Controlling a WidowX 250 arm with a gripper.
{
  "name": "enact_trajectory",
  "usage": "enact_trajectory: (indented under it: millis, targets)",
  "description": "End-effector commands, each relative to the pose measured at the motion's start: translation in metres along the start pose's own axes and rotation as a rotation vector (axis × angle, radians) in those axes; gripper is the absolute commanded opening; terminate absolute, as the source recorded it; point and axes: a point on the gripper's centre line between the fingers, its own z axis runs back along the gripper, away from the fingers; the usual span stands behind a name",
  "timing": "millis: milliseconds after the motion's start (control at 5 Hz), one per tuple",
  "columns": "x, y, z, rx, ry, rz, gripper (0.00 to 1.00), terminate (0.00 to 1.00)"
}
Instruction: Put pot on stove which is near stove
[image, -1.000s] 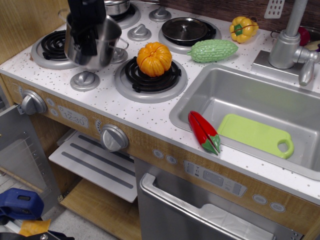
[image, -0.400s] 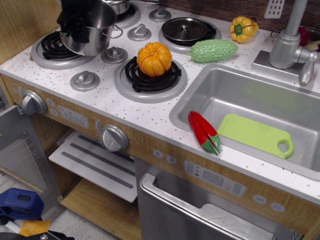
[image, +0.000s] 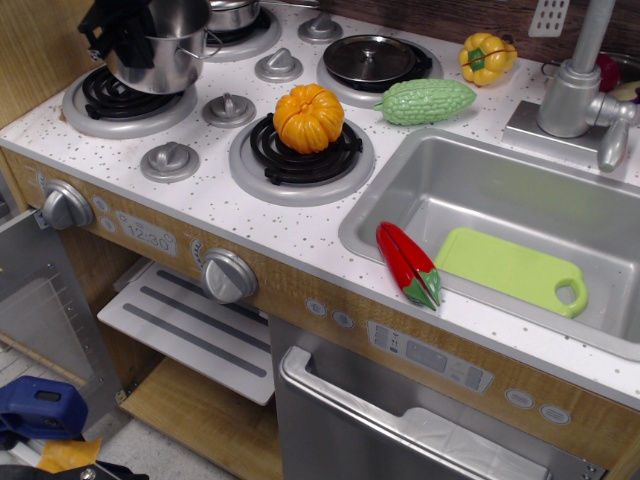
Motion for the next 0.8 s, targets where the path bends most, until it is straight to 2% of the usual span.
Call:
enact_trajectory:
  millis: [0, 400, 600]
  targets:
    - [-0.020, 0.010, 0.021, 0.053, 0.005, -0.036, 0.00, 0.00]
    - [-0.032, 0.009, 0.015, 0.064, 0.003, -0.044, 0.00, 0.00]
    - [-0.038, 0.007, 0.012, 0.065, -0.021, -0.039, 0.00, 0.00]
